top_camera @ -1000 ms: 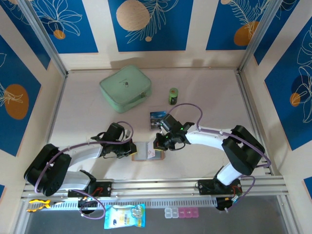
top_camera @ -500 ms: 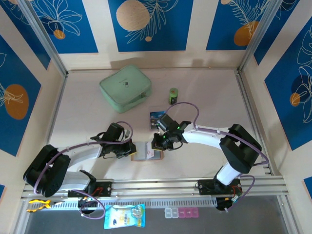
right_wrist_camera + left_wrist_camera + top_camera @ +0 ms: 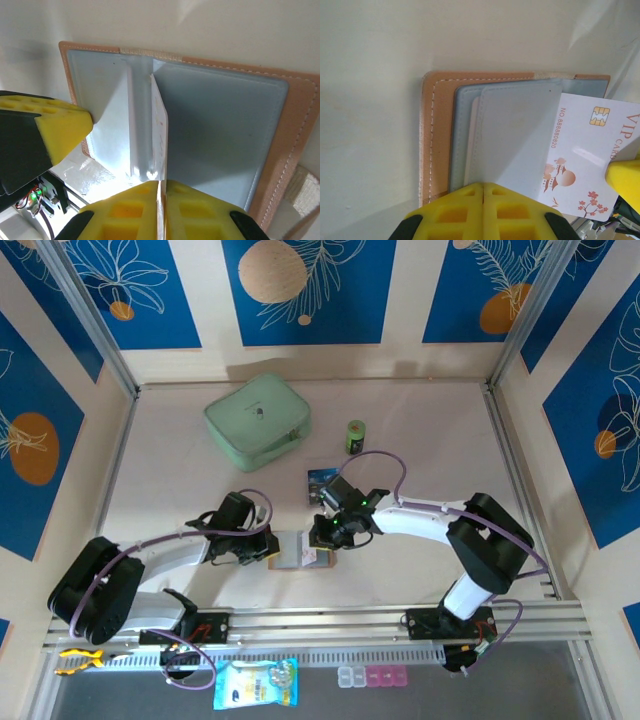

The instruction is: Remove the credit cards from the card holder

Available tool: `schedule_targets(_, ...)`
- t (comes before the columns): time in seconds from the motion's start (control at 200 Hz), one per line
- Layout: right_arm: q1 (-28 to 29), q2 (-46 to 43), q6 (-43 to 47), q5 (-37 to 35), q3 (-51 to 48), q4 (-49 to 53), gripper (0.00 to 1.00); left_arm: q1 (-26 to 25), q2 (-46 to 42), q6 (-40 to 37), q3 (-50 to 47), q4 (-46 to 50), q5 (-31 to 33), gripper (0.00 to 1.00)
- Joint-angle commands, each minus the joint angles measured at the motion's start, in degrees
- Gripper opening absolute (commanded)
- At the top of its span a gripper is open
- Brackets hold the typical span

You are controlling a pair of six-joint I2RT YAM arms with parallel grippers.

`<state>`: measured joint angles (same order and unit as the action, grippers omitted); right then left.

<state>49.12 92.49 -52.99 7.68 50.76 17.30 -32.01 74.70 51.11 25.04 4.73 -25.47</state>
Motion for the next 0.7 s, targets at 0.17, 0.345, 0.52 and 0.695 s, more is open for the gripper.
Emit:
schedule_targets(0.17,0.35,0.37,-0.62,0.33,0.74,0.51,0.07,-0.24,-0.01,0.55,-0.28,2.55,1.39,0.03)
schedule_targets(0.345,0.32,-0.91,-0.36,-0.45,1.08,1.87,0.05,-0.24,-0.03,0.50,-0.02,2.57,1.44,0.03)
schedule_targets(0.52,0.27,-2.63,0.39,-1.41,1.70,3.82,0.04,-0.24,0.11,0.63,0.24,2.46,1.23,0.03)
schedule_targets(0.695,0.27,-4.14,1.29,-2.37,2.31,5.73,0.04,-0.25,-0.17,0.55,0.25,2.64,1.23,0.03)
